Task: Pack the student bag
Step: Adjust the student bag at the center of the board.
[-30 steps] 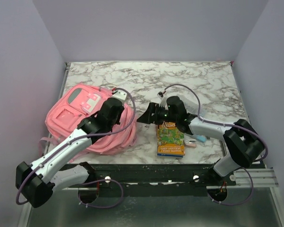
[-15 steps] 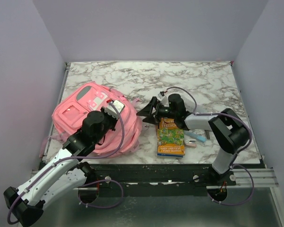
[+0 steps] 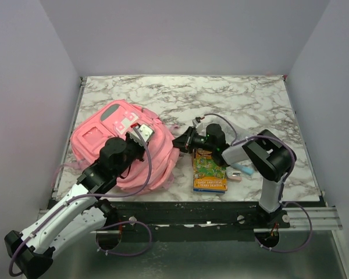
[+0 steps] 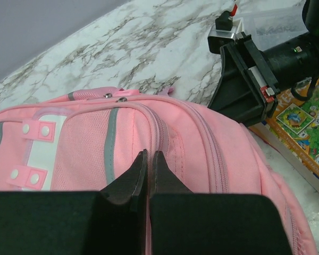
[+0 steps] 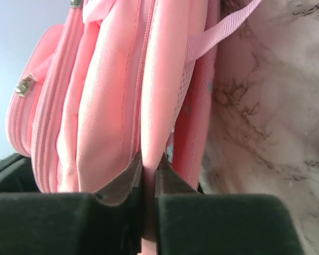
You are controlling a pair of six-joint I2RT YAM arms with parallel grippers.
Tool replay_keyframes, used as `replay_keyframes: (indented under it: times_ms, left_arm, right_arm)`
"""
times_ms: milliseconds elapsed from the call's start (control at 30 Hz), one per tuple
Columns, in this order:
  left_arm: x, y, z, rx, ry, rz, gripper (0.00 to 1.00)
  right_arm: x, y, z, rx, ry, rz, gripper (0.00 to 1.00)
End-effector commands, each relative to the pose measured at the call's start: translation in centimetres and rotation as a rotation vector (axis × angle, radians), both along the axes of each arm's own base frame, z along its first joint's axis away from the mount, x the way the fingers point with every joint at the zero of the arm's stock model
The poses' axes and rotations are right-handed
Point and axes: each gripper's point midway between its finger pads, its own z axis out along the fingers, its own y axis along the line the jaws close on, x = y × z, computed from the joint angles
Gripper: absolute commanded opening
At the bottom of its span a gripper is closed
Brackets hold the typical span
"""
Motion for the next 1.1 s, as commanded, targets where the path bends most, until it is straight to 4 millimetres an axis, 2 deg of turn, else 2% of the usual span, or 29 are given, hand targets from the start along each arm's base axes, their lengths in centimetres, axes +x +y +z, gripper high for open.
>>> replay_keyframes:
  times_ms: [0, 67, 233, 300, 333, 400, 467, 533, 633, 733, 833, 933, 1067]
  left_arm:
    - [2.1, -0.7, 3.4, -0.113, -0.089, 0.06, 0.0]
    - [3.0, -0.8, 2.9, -0.096, -0.053, 0.1, 0.0]
    - [6.3, 0.5, 3.6, -0.156, 0.059, 0.292, 0.0]
    - [6.7, 0.8, 3.2, -0.188, 0.168, 0.315, 0.02]
    - [6.6, 0.7, 2.7, -0.202, 0.222, 0.303, 0.08]
    - [6.2, 0.6, 2.3, -0.243, 0.295, 0.283, 0.47]
    - [5.4, 0.4, 2.2, -0.287, 0.351, 0.257, 0.7]
    - [4.5, -0.3, 2.3, -0.313, 0.407, 0.22, 0.84]
    - [3.5, -1.2, 1.6, -0.32, 0.511, 0.197, 0.98]
    - [3.4, -2.2, 0.1, -0.288, 0.599, 0.167, 0.99]
    - [3.9, -2.7, -2.5, -0.194, 0.687, 0.177, 0.99]
    - [4.9, -1.3, -5.7, -0.035, 0.741, 0.294, 0.99]
    - [5.3, 0.2, -7.4, 0.11, 0.684, 0.385, 0.99]
  right_arm:
    - [1.8, -1.3, 6.0, 0.129, -0.212, -0.139, 0.01]
    - [2.6, -2.5, 7.9, 0.142, -0.293, -0.211, 0.01]
    - [3.5, -6.6, 11.1, 0.136, -0.481, -0.463, 0.01]
    - [3.6, -6.8, 11.7, 0.137, -0.526, -0.492, 0.01]
    - [3.5, -6.5, 11.6, 0.128, -0.539, -0.492, 0.01]
    - [3.0, -5.6, 11.0, 0.104, -0.579, -0.485, 0.01]
    - [2.1, -4.0, 9.9, 0.062, -0.612, -0.464, 0.01]
    - [0.9, -2.6, 8.6, 0.022, -0.623, -0.447, 0.01]
    - [-0.6, -1.5, 6.9, -0.044, -0.627, -0.467, 0.01]
    - [-1.7, -1.0, 6.0, -0.074, -0.632, -0.472, 0.01]
    - [-1.9, -0.8, 5.7, -0.086, -0.641, -0.472, 0.01]
    - [-1.8, -0.6, 5.9, -0.094, -0.639, -0.479, 0.01]
    - [-2.0, -0.7, 5.8, -0.101, -0.62, -0.506, 0.01]
